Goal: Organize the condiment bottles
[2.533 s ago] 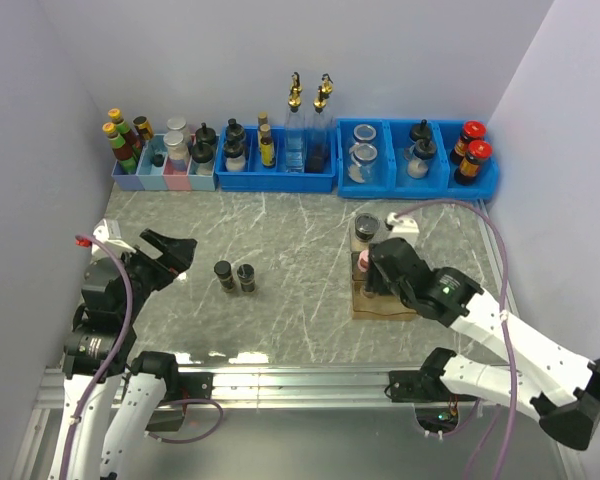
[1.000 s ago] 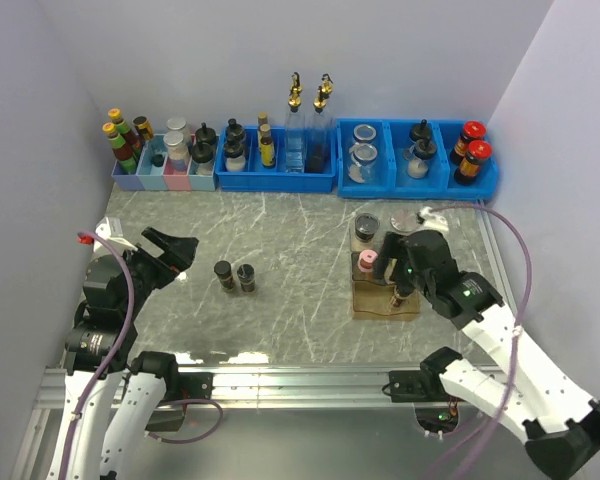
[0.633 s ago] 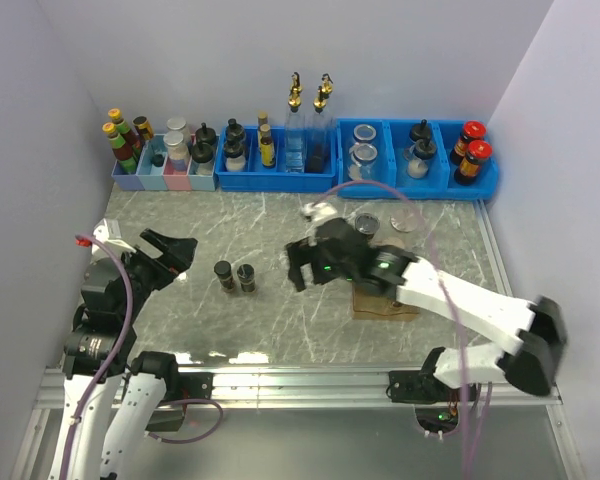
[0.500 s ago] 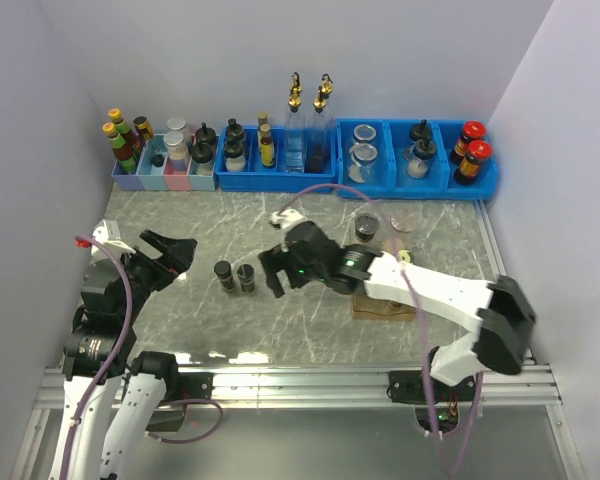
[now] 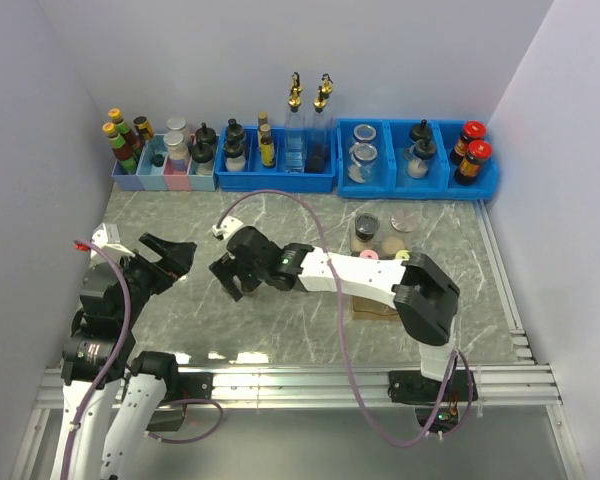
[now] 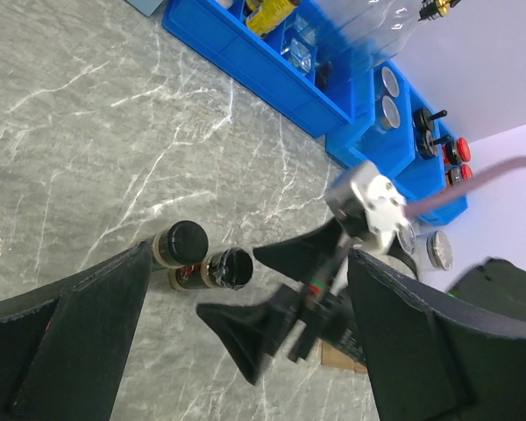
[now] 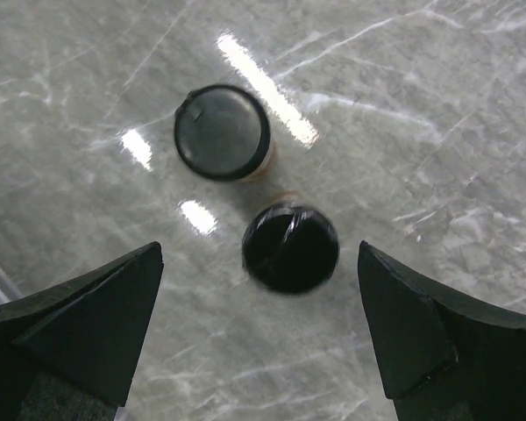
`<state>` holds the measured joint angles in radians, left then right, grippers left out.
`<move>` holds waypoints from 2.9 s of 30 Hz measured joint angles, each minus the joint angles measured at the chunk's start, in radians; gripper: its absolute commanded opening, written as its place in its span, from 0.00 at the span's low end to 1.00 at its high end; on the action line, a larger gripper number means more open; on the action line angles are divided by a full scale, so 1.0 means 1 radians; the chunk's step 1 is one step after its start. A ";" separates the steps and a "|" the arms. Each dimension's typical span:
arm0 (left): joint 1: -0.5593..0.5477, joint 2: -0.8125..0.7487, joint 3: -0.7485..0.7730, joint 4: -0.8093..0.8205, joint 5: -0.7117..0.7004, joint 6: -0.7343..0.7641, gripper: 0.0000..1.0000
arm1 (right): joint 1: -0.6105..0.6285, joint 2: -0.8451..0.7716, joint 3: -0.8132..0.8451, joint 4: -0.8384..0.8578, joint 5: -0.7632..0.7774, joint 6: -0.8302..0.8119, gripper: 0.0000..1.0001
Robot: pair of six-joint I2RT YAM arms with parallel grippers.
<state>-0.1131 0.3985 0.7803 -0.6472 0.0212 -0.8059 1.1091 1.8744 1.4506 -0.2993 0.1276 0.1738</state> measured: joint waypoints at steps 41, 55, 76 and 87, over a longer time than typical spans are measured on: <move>-0.006 -0.002 0.003 -0.004 -0.010 0.003 0.99 | -0.107 -0.694 -0.334 -0.200 0.247 0.253 0.00; -0.006 0.024 -0.003 0.017 0.001 -0.003 0.99 | -0.330 -0.957 -0.637 -0.441 0.333 0.436 0.00; -0.006 0.032 -0.008 0.031 0.008 -0.005 0.99 | -0.451 -0.793 -0.724 -0.396 0.300 0.465 0.25; -0.006 0.032 -0.008 0.034 0.008 -0.005 0.99 | -0.453 -0.812 -0.704 -0.386 0.293 0.446 0.84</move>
<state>-0.1196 0.4301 0.7723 -0.6128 0.0288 -0.8108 0.6563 1.0622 0.7467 -0.6853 0.4206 0.6193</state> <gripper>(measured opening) 0.994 0.812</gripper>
